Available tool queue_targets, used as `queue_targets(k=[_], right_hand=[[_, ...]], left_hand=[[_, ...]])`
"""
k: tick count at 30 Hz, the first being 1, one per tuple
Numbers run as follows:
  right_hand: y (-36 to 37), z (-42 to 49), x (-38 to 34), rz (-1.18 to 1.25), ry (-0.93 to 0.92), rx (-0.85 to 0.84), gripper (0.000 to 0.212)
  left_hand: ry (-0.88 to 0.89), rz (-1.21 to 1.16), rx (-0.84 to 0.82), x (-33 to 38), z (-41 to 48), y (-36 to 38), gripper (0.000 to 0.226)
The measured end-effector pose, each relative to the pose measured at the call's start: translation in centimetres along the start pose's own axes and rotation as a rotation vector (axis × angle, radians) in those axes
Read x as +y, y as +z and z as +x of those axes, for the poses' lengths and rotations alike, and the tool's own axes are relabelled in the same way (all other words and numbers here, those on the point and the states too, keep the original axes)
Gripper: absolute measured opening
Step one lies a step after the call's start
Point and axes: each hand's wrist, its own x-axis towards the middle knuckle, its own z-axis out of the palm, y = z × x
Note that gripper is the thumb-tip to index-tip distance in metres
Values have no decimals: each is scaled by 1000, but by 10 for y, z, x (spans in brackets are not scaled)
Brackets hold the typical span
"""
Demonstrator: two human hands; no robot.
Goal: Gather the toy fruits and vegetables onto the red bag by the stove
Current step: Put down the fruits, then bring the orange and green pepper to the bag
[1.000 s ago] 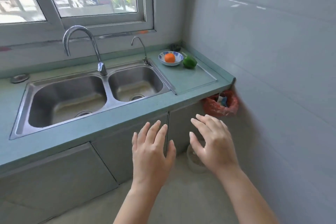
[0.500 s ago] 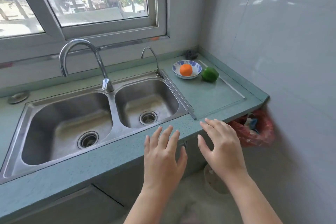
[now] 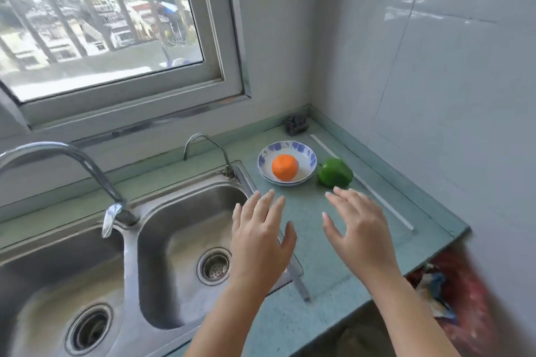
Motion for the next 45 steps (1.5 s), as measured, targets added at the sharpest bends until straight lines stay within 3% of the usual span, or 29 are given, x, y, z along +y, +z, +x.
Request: queue_targets(k=[8,18,22,32,45], right_hand=[[44,66,61,-13,86,10,43],[96,103,106,-27,205,-121,40],[113,115,116,-32,238,-182,51],[139,126,132,36,359,-305,66],[156,127,140,85,387,-318,74]], left_hand=[[51,-32,-58,-17,76,66,42],[38,-77,-185,-47,126,127,41],[27,-118,-239,-60,142,146,45],[-4,-132,-320,-76,160,188,54],[-98,-168,-374,-80,155,212,64]])
